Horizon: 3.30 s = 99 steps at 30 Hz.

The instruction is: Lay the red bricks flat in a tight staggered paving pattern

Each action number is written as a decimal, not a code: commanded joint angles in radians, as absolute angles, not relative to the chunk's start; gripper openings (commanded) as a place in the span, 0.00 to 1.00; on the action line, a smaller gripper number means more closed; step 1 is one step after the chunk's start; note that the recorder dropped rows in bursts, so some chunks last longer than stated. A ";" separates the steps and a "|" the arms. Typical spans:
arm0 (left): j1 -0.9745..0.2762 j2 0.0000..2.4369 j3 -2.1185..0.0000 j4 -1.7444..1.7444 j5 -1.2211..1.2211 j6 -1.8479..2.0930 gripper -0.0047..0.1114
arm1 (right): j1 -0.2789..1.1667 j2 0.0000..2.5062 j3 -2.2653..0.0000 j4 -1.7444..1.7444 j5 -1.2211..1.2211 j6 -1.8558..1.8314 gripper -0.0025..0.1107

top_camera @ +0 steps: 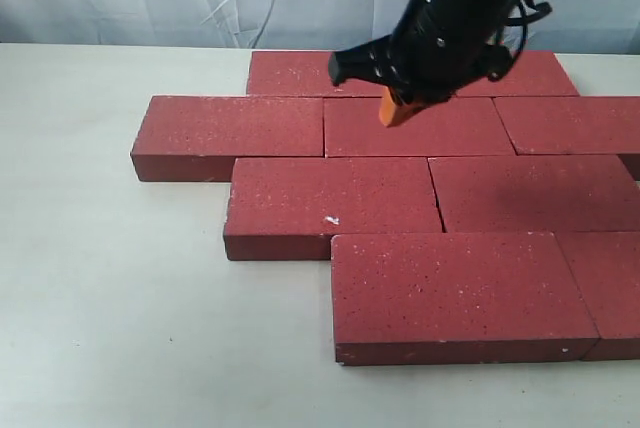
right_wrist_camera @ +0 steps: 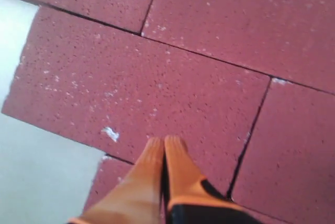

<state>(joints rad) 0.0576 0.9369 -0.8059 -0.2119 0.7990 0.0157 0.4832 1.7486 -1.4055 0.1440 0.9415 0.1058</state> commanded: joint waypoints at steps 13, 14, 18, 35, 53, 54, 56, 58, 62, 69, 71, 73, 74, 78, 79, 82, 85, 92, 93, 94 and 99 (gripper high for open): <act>0.060 0.506 -0.571 -0.257 0.844 0.036 0.04 | 0.477 1.269 -0.889 0.035 0.767 0.196 0.02; 0.060 0.501 -0.566 -0.255 0.845 0.036 0.04 | 0.477 1.256 -0.881 0.016 0.765 0.214 0.02; 0.060 0.501 -0.559 -0.246 0.848 0.038 0.04 | 0.477 1.231 -0.872 -0.038 0.768 0.265 0.02; 0.060 0.501 -0.559 -0.207 0.833 0.063 0.04 | 0.396 1.229 -0.872 -0.101 0.724 0.270 0.02; 0.060 0.501 -0.559 -0.207 0.833 0.063 0.04 | 0.396 1.229 -0.872 -0.096 0.709 0.270 0.02; 0.060 0.501 -0.559 -0.207 0.833 0.063 0.04 | 0.396 1.229 -0.872 -0.096 0.704 0.270 0.02; 0.060 0.501 -0.559 -0.207 0.833 0.063 0.04 | 0.396 1.229 -0.872 -0.096 0.699 0.270 0.02; 0.060 0.501 -0.559 -0.207 0.833 0.063 0.04 | 0.396 1.229 -0.872 -0.096 0.697 0.270 0.02; 0.060 0.501 -0.559 -0.207 0.833 0.063 0.04 | 0.396 1.229 -0.872 -0.096 0.697 0.270 0.02; 0.060 0.501 -0.559 -0.206 0.833 0.063 0.04 | 0.396 1.229 -0.872 -0.117 0.692 0.270 0.02; 0.060 0.501 -0.559 -0.206 0.833 0.063 0.04 | 0.396 1.229 -0.872 -0.124 0.694 0.270 0.02; 0.060 0.501 -0.559 -0.206 0.833 0.063 0.04 | 0.396 1.229 -0.872 -0.124 0.698 0.266 0.02; 0.060 0.501 -0.559 -0.206 0.833 0.063 0.04 | 0.396 1.229 -0.872 -0.124 0.702 0.266 0.02; 0.060 0.501 -0.559 -0.206 0.833 0.063 0.04 | 0.396 1.215 -0.872 -0.125 0.710 0.262 0.02; 0.060 0.501 -0.559 -0.206 0.833 0.063 0.04 | 0.396 1.201 -0.872 -0.128 0.710 0.262 0.02; 0.060 0.501 -0.559 -0.206 0.831 0.063 0.04 | 0.396 1.155 -0.872 -0.130 0.710 0.261 0.02; 0.060 0.501 -0.559 -0.206 0.831 0.063 0.04 | 0.396 1.099 -0.872 -0.135 0.710 0.248 0.02; 0.060 0.501 -0.559 -0.208 0.833 0.063 0.04 | 0.343 1.000 -0.872 -0.141 0.711 0.236 0.02; 0.060 0.501 -0.559 -0.208 0.833 0.063 0.04 | 0.323 0.986 -0.872 -0.134 0.711 0.236 0.02; 0.060 0.501 -0.559 -0.208 0.833 0.063 0.04 | 0.301 0.970 -0.872 -0.129 0.713 0.236 0.02; 0.060 0.501 -0.559 -0.208 0.831 0.063 0.04 | 0.207 0.895 -0.851 -0.103 0.724 0.236 0.02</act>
<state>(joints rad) 0.0576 0.5069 -0.5630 -0.2099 0.8389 0.0605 0.2548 0.9374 -0.8707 -0.1113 0.7228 0.2442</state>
